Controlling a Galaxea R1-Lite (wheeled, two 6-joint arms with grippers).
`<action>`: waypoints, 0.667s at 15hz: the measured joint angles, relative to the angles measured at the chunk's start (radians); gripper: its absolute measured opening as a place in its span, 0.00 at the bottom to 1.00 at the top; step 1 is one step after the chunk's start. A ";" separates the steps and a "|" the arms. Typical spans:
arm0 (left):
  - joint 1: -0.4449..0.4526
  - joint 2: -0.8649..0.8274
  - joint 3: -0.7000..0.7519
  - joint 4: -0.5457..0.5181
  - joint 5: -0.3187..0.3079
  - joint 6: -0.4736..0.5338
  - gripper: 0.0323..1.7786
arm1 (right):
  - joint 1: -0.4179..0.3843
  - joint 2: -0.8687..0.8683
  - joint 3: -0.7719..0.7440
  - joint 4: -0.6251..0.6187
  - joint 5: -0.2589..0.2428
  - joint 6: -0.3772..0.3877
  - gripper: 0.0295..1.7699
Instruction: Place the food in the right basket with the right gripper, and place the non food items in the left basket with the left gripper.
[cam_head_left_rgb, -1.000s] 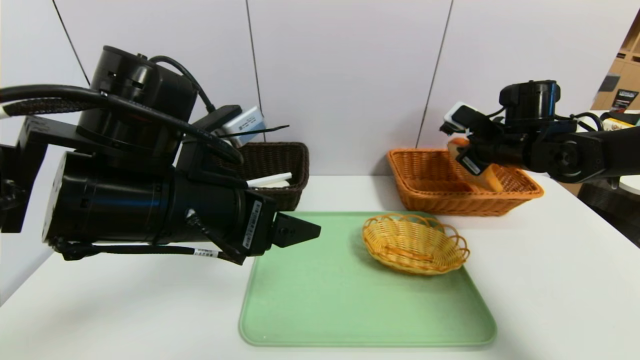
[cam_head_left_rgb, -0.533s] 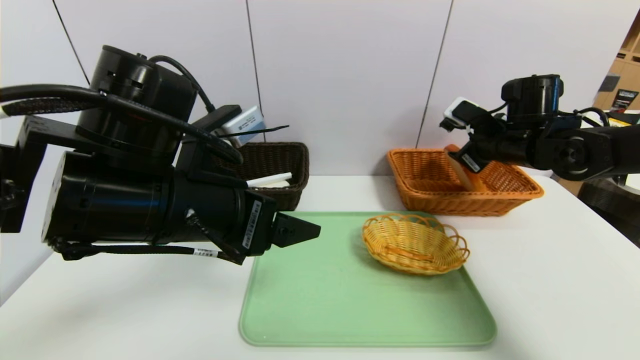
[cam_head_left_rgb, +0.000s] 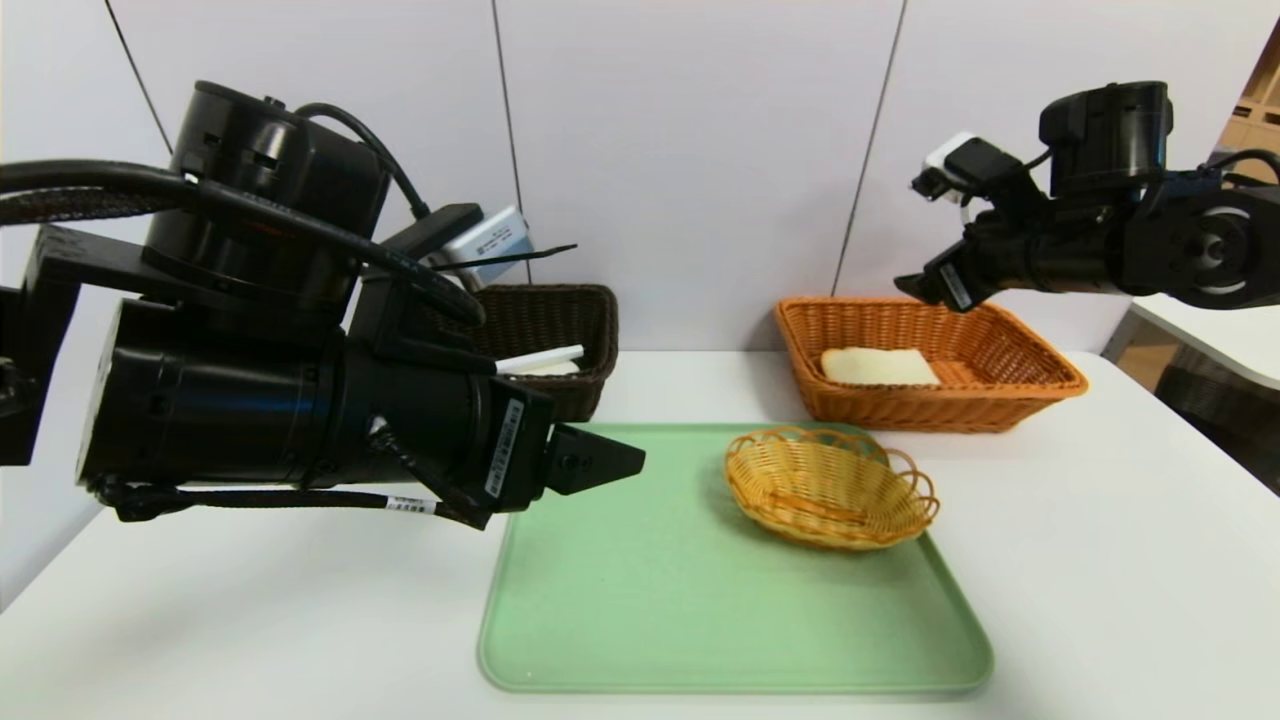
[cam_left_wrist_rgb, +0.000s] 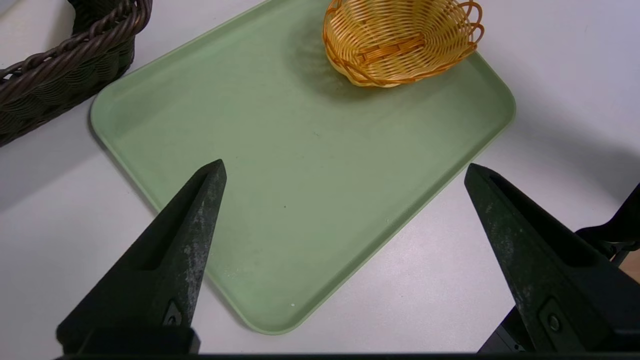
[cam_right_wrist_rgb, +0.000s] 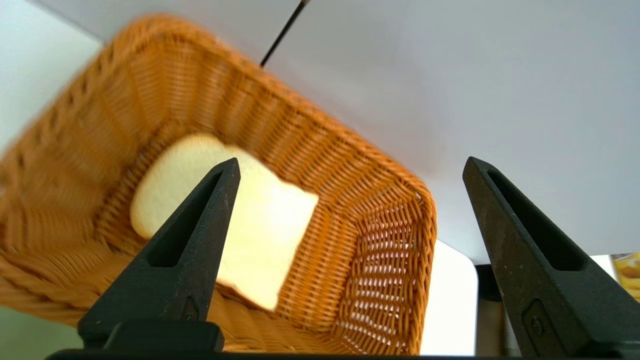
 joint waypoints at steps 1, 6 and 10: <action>-0.001 -0.001 0.000 0.000 0.000 0.000 0.95 | 0.001 -0.003 -0.022 0.002 -0.001 0.040 0.88; -0.002 -0.026 -0.024 0.002 0.002 -0.001 0.95 | -0.003 -0.053 -0.083 0.023 -0.005 0.267 0.92; 0.009 -0.073 -0.034 0.009 0.011 -0.003 0.95 | -0.015 -0.146 -0.060 0.090 -0.010 0.474 0.94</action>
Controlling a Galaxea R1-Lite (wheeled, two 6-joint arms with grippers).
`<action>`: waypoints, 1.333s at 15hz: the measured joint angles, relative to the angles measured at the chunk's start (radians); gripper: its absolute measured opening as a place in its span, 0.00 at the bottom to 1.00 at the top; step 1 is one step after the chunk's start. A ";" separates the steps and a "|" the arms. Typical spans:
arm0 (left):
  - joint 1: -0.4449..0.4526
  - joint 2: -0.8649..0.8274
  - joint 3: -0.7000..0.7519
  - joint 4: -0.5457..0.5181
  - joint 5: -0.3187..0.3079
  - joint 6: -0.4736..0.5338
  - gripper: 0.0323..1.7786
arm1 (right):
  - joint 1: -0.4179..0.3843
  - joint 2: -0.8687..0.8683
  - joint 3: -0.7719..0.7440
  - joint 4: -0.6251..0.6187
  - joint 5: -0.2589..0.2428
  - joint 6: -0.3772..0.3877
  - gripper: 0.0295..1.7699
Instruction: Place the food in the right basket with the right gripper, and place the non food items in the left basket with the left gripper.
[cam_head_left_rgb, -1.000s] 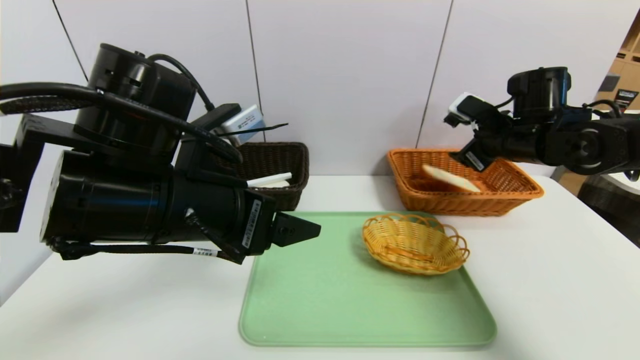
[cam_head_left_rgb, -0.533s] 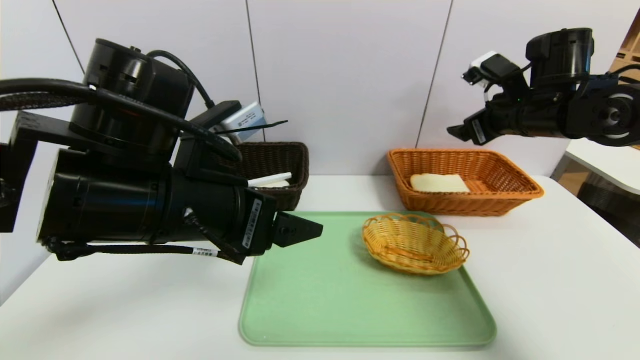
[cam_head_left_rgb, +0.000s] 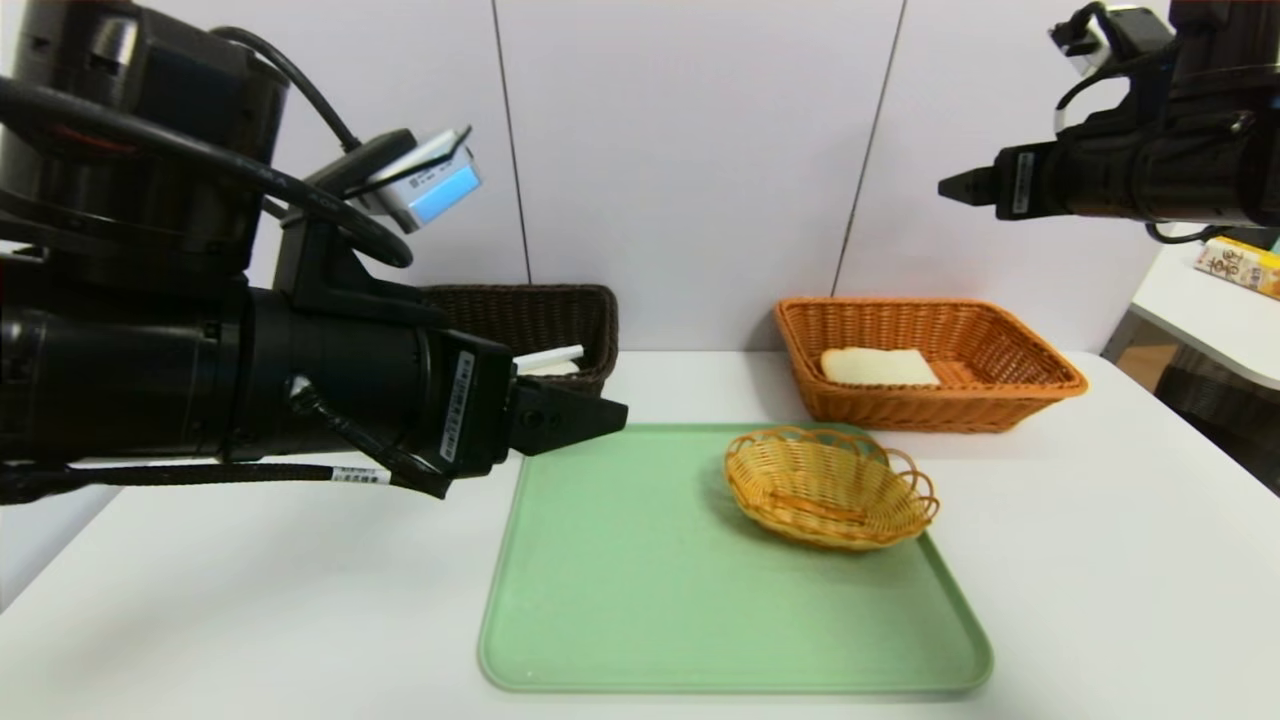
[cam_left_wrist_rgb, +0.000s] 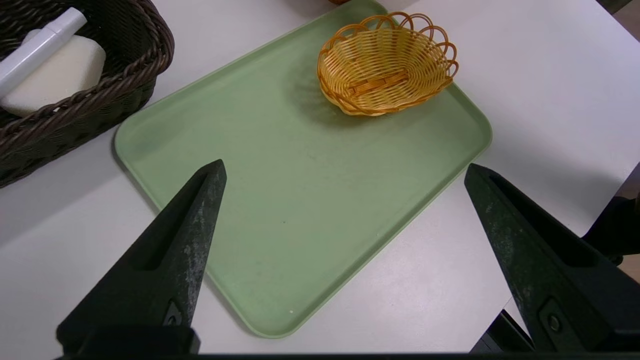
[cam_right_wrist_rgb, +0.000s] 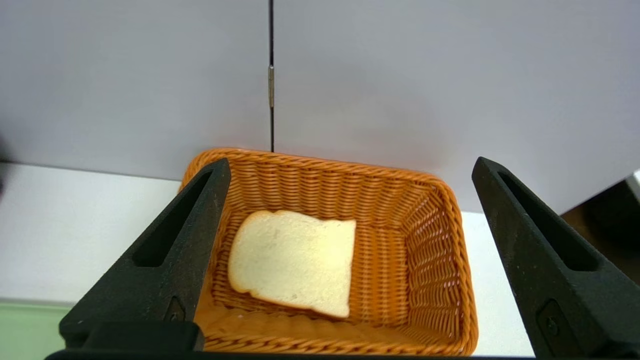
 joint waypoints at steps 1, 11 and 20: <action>0.011 -0.014 -0.006 0.000 0.008 0.000 0.95 | -0.005 -0.026 0.022 0.003 -0.001 0.033 0.94; 0.291 -0.228 0.008 0.055 0.103 0.009 0.95 | -0.037 -0.387 0.309 0.065 -0.003 0.131 0.96; 0.510 -0.499 0.259 0.060 0.099 0.065 0.95 | -0.036 -0.672 0.573 0.067 -0.003 0.131 0.96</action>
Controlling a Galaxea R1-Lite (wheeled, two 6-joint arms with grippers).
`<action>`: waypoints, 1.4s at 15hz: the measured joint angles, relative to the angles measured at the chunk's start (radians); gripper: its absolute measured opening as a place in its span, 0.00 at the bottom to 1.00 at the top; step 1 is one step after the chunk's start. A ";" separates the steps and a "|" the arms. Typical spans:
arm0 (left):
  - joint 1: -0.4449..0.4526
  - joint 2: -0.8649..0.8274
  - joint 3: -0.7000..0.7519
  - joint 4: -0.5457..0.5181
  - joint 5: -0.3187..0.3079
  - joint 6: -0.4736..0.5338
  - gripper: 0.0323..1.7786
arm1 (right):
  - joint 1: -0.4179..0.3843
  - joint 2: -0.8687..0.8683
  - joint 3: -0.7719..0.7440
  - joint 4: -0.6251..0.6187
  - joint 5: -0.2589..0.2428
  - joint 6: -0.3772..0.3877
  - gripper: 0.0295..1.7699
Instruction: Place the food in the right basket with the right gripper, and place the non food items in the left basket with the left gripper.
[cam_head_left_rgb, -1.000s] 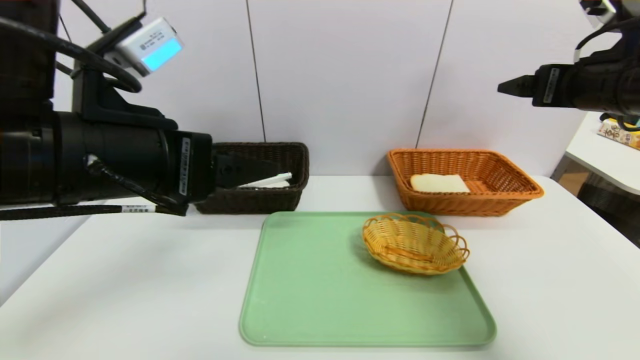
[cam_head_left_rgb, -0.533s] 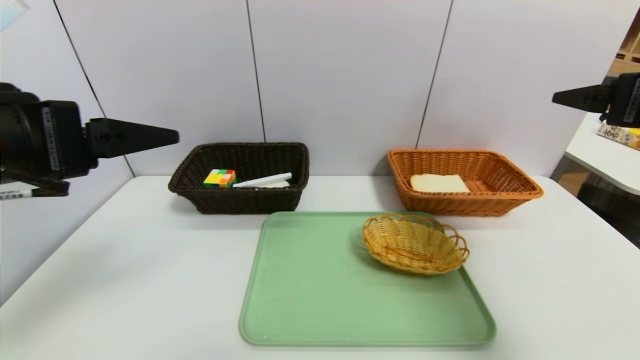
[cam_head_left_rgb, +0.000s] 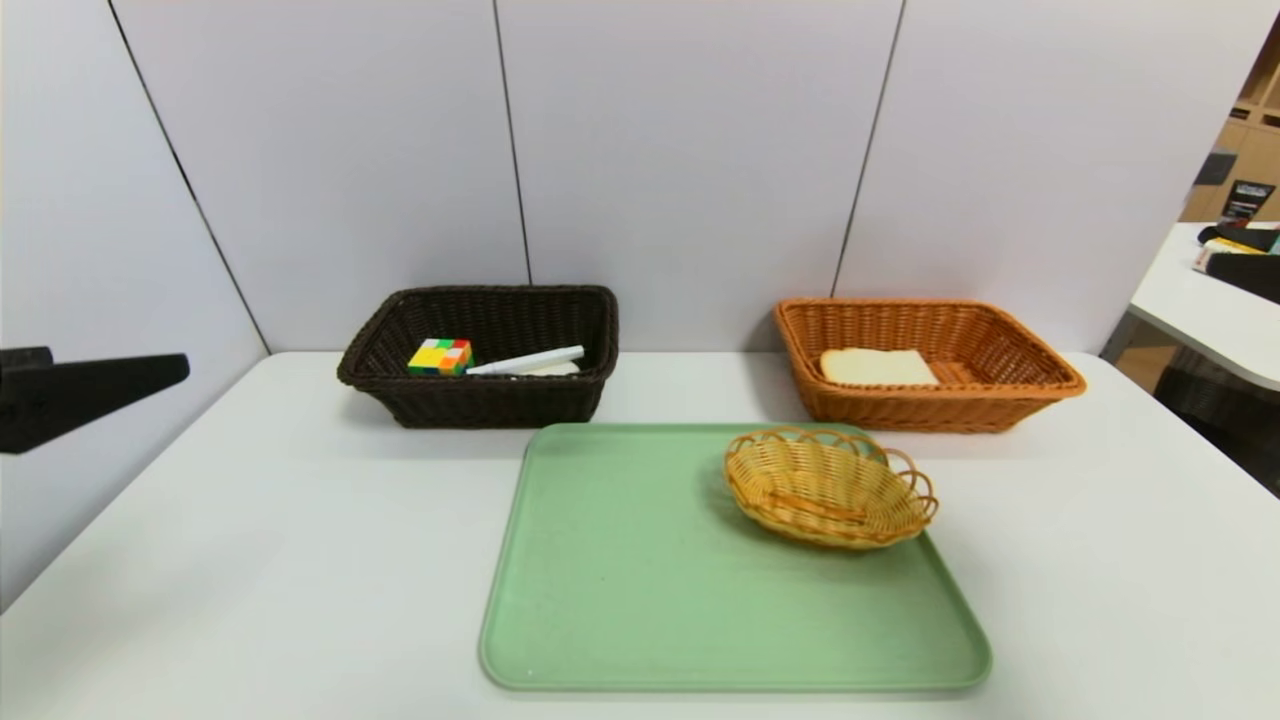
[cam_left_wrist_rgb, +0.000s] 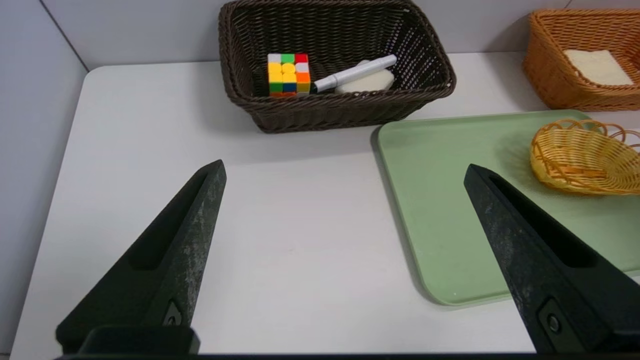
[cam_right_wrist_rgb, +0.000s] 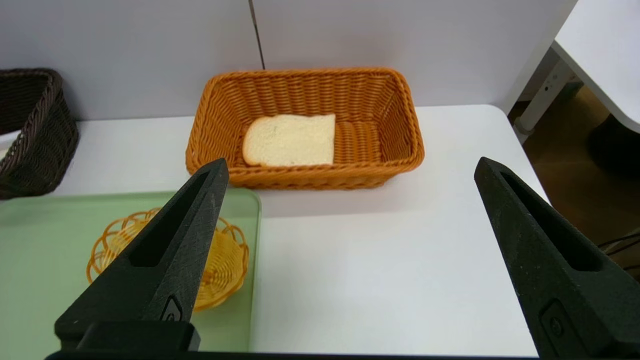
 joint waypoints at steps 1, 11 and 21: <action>0.013 -0.033 0.040 -0.003 -0.001 0.013 0.95 | 0.001 -0.031 0.035 0.000 0.000 -0.002 0.96; 0.141 -0.374 0.362 0.001 -0.010 0.063 0.95 | -0.086 -0.397 0.283 0.110 0.009 -0.016 0.96; 0.176 -0.587 0.516 -0.002 -0.042 0.129 0.95 | -0.099 -0.632 0.478 0.109 0.049 -0.052 0.96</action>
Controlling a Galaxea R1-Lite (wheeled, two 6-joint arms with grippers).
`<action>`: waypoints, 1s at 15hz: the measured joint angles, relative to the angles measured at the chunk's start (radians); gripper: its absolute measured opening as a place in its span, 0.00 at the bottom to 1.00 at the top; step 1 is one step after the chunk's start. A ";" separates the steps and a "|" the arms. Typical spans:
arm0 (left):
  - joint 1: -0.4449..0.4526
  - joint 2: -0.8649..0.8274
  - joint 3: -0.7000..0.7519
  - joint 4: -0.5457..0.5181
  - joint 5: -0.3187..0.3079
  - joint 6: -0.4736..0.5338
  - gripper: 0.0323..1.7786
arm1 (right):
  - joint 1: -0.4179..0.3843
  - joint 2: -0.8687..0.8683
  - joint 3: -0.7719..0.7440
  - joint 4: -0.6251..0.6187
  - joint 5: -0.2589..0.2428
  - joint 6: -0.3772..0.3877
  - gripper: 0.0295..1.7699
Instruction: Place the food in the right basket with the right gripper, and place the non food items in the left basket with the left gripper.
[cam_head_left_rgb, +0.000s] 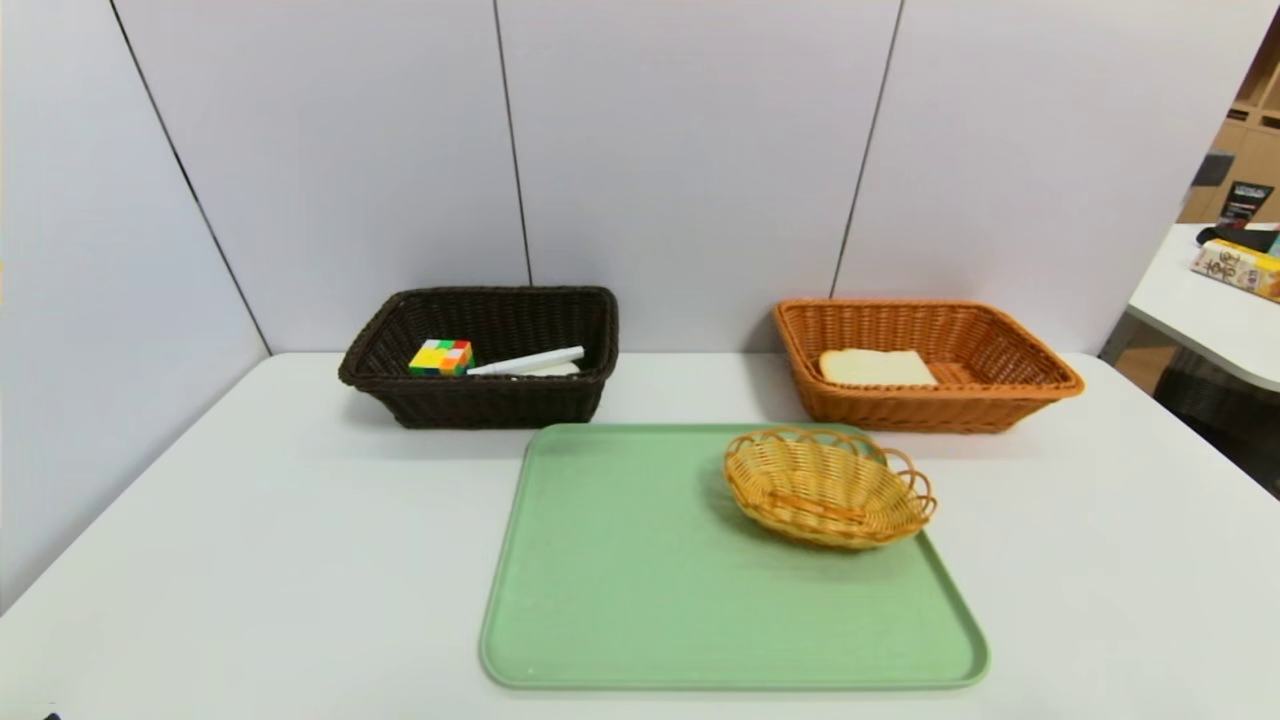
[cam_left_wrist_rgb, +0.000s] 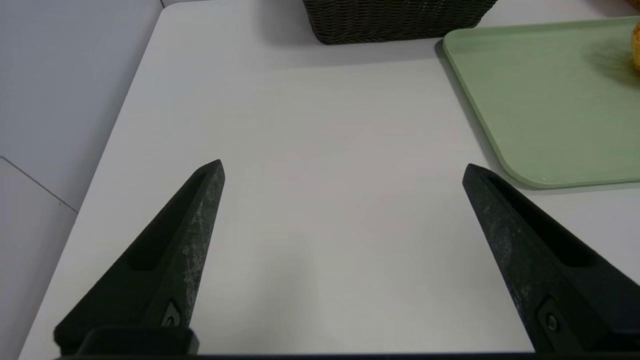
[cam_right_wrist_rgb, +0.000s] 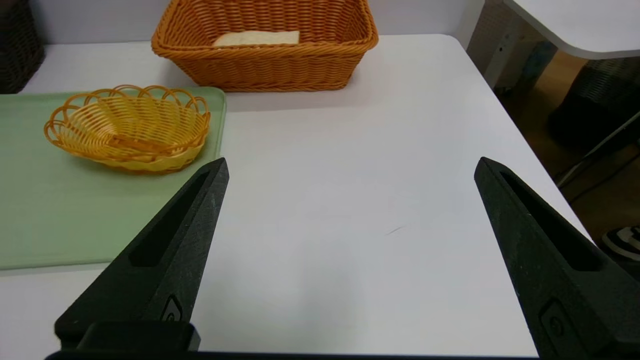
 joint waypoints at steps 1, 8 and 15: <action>0.001 -0.019 0.018 -0.003 -0.003 0.001 0.95 | 0.000 -0.025 0.017 -0.001 0.003 0.000 0.96; 0.005 -0.179 0.189 -0.138 0.001 0.037 0.95 | -0.002 -0.222 0.147 -0.067 0.038 -0.003 0.96; 0.016 -0.296 0.323 -0.321 0.006 0.061 0.95 | 0.000 -0.367 0.294 -0.213 0.056 -0.049 0.96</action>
